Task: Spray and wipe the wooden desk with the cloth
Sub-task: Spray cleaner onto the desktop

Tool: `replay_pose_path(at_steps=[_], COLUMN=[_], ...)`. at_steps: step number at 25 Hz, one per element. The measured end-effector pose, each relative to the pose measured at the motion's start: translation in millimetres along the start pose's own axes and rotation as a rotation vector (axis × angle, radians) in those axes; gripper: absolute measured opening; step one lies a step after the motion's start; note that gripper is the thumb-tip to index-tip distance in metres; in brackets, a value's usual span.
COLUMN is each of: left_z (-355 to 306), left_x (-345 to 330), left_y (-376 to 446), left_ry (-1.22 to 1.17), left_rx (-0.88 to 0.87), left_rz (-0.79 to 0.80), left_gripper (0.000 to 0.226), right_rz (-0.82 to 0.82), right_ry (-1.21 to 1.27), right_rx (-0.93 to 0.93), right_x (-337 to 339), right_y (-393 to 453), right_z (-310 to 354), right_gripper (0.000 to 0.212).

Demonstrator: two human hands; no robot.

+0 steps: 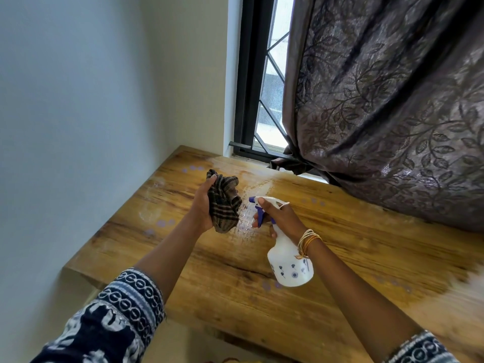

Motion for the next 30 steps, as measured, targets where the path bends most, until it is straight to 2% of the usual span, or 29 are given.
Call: replay_pose_path(at_steps=[4,11,17,21,30], left_z=[-2.4,-5.0,-4.4,-2.3,15.0], left_x=[0.8,4.2,1.6,-3.4,-13.8], left_y=[1.6,11.4,18.5,20.9,31.9], left_ry=[-0.008,-0.009,-0.005,-0.012,-0.001], left_rx=[0.012,0.016,0.022,0.027,0.068], left_rz=[0.014,0.025,0.033,0.044,0.043], left_gripper=[0.056,0.055,0.054,0.058,0.058], right_rz=[-0.016,-0.055,-0.08,-0.147,-0.119], right_ry=[0.014,-0.048,-0.008,-0.013,0.108], right_rx=[0.018,0.04,0.057,0.019,0.002], right_x=[-1.5,-0.5,3.0,9.7,29.3], right_y=[3.0,12.4,15.6,17.0,-3.5], right_z=[1.2,-6.7,-1.3,-7.3,-8.9], right_gripper=[0.027,0.027,0.026,0.039,0.041])
Point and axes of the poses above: each hand's wrist, its own y-axis towards the middle knuckle, its own x-axis out of the back of the hand, z = x × y, the point moved 5 cm from there along y, towards the middle knuckle, and after that the axes turned 3 degrees about x, right-handed, at the moved point
